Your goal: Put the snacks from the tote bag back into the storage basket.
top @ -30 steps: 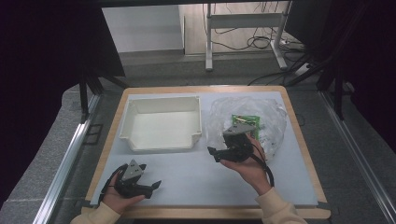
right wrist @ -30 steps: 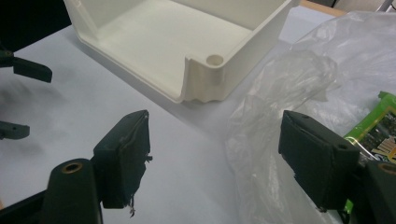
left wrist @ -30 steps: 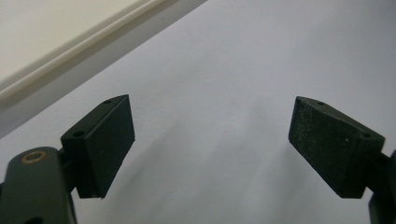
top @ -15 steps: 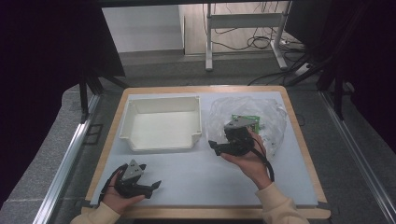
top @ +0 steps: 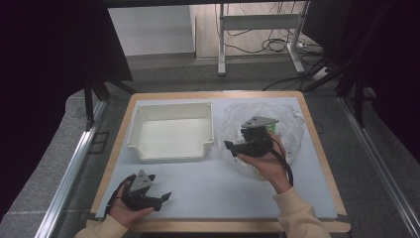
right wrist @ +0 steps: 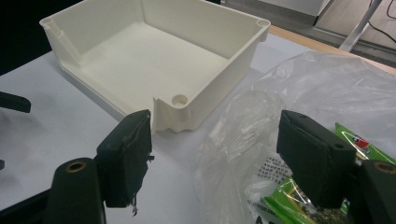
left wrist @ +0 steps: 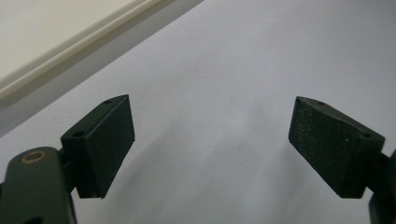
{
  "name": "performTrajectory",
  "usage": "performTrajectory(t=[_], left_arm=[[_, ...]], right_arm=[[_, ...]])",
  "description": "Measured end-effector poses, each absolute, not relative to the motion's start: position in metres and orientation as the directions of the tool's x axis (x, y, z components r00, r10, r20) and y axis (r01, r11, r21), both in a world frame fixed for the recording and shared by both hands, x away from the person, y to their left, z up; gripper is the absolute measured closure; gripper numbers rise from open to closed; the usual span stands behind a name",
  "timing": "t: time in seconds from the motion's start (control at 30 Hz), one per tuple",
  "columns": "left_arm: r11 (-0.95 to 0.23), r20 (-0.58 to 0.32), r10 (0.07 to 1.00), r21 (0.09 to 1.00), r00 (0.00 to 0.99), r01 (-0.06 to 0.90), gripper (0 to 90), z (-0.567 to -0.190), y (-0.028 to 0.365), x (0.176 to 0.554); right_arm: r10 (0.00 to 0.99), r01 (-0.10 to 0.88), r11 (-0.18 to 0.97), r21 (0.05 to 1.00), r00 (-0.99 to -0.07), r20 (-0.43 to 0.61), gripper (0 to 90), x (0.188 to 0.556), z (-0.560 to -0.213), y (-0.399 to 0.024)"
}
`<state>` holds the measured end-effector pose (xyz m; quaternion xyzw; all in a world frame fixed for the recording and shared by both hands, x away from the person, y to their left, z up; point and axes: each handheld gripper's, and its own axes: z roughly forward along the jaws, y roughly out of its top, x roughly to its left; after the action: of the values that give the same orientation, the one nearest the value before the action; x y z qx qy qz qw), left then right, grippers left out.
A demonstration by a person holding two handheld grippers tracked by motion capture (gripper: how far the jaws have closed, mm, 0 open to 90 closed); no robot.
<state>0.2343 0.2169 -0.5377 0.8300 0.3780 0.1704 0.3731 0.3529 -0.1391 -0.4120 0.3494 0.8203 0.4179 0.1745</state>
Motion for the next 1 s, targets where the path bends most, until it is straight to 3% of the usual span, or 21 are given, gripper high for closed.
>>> performTrajectory(t=[1.0], left_arm=[[-0.435, -0.003, 0.755, 0.746, 0.656, 0.504, 14.3, -0.538, 0.217, 0.235]], right_arm=[[0.818, 0.493, 0.316, 0.810, -0.575, 0.031, 26.4, 0.384, -0.402, -0.192]])
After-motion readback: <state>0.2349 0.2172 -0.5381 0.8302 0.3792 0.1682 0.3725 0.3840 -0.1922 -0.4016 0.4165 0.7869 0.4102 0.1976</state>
